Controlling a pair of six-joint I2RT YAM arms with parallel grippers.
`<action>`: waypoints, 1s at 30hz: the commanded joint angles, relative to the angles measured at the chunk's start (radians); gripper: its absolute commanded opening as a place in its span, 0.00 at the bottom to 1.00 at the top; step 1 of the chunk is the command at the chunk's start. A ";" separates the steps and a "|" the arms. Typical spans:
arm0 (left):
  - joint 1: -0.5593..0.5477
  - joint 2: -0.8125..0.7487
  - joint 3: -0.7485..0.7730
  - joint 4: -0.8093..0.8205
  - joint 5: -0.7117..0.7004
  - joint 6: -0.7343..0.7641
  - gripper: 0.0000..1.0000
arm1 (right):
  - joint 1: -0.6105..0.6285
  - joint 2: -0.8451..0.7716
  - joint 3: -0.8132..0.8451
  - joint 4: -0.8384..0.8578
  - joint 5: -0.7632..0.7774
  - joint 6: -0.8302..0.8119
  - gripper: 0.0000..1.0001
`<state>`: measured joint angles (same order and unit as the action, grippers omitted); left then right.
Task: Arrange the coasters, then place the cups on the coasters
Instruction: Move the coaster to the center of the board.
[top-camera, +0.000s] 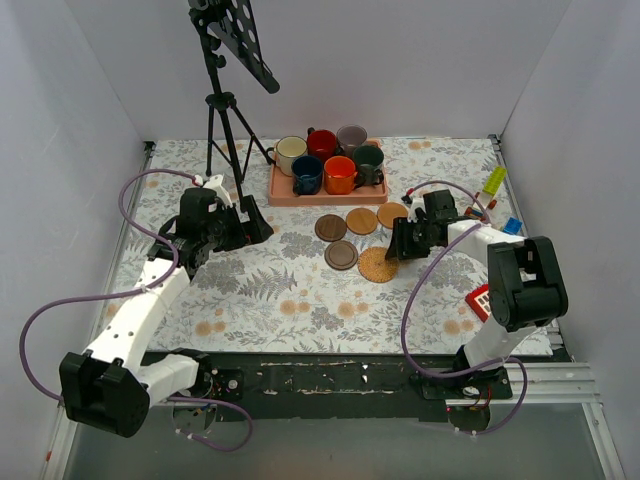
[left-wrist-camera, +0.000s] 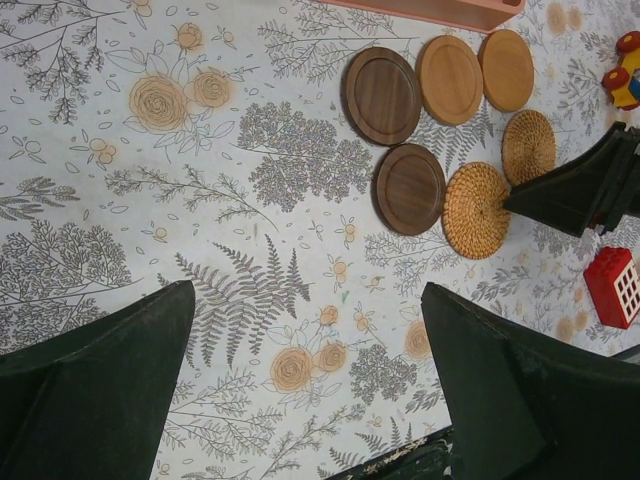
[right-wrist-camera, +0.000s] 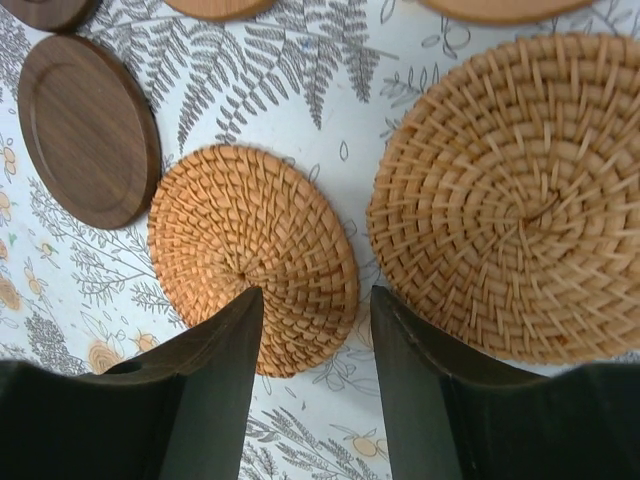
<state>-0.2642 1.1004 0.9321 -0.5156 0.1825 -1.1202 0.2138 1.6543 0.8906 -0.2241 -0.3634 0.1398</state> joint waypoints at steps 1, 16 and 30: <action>-0.003 -0.039 0.028 0.009 0.041 0.020 0.98 | 0.012 0.053 0.056 0.029 -0.009 -0.012 0.56; -0.004 -0.070 -0.019 0.025 0.055 0.014 0.98 | 0.211 0.032 -0.022 -0.017 0.208 0.026 0.46; -0.007 -0.093 -0.084 -0.014 0.012 0.002 0.98 | 0.409 0.002 -0.012 0.002 0.270 0.101 0.47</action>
<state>-0.2642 1.0428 0.8715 -0.5163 0.2119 -1.1194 0.5823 1.6463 0.8856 -0.1520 -0.1055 0.2085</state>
